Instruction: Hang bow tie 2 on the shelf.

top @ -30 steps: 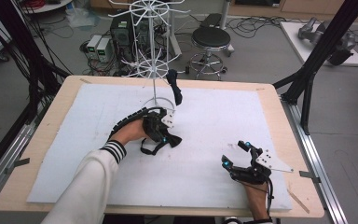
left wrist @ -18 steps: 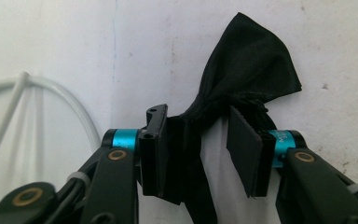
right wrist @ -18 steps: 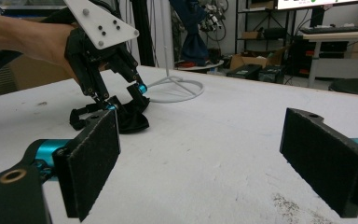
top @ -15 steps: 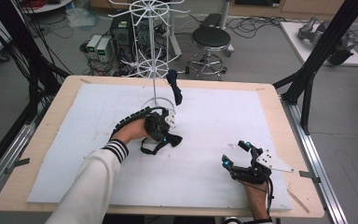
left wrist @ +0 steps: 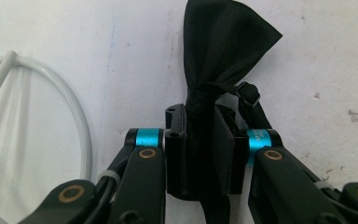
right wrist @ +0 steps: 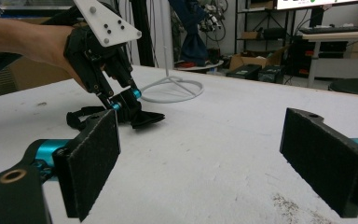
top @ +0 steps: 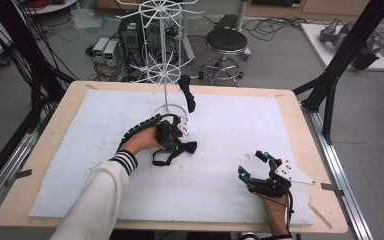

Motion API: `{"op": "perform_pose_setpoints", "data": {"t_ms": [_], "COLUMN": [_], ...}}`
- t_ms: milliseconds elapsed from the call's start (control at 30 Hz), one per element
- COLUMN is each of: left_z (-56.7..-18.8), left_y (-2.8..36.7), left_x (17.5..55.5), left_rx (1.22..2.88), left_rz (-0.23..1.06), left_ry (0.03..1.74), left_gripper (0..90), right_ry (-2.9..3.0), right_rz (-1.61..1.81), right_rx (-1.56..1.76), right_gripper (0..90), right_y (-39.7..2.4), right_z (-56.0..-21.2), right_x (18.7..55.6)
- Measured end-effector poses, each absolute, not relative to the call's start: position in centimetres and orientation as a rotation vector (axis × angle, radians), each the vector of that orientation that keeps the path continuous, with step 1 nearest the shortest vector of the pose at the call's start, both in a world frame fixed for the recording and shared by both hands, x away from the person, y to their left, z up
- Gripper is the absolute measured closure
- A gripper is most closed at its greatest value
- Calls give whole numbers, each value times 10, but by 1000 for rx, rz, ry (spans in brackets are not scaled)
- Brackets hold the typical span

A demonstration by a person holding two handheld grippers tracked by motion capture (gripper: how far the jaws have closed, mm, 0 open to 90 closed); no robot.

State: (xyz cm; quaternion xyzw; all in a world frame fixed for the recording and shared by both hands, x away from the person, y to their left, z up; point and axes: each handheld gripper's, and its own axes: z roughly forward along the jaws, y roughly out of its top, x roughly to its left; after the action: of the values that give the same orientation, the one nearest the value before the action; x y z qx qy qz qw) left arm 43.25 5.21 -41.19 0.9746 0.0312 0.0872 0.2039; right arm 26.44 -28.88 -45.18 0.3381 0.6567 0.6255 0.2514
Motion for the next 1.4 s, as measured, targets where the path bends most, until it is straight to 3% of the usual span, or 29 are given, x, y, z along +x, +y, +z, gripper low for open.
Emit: {"op": "perform_pose_setpoints", "data": {"t_ms": [900,1400], "left_z": [-386,-364], "left_y": [67,104], "left_x": [412,393], "left_rx": [2607,2480], "left_rz": [253,307], "left_ry": [168,254], "left_gripper": [759,759], "right_ry": [1770,1771], "right_rz": [1690,1687], "right_rx": [874,874], "right_gripper": [115,115], "right_y": [-288,-287], "right_z": [-453,-453], "right_x": [261,260]}}
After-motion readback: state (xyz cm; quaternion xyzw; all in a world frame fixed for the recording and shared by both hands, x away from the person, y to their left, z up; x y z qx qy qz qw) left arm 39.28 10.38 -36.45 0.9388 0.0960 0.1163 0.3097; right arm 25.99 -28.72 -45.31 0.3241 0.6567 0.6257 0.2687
